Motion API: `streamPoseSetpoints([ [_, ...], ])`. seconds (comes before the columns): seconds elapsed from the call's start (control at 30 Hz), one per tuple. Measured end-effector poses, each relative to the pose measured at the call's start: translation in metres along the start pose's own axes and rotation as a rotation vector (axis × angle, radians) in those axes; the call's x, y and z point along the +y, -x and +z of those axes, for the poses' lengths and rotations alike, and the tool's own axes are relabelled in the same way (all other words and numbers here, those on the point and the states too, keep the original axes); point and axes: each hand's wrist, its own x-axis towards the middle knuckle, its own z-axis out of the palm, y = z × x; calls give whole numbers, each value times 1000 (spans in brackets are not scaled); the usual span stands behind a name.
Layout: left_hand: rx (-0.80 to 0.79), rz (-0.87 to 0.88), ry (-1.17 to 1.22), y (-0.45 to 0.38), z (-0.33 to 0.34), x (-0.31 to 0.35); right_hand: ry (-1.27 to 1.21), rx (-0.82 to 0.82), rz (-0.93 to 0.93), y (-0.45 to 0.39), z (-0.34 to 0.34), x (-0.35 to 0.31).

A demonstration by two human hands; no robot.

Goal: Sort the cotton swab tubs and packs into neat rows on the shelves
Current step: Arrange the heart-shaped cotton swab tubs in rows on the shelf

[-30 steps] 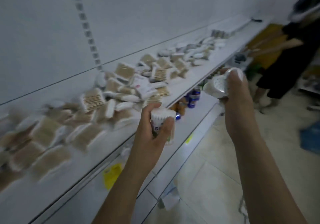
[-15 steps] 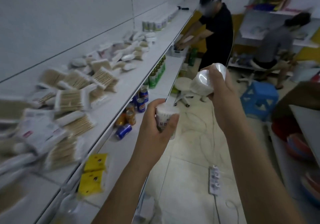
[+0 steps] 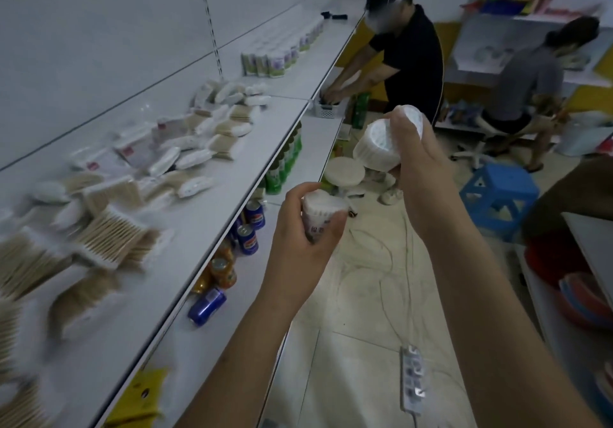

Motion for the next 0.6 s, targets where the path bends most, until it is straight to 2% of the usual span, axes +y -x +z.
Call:
streamPoseSetpoints([
  [0.33,135,-37,-43,-133,94,-25,-17,-146,63,-170,-50,36],
  [0.6,236,-21,-86,-222,127,-42,-55,-225,37,-279,-54,58],
])
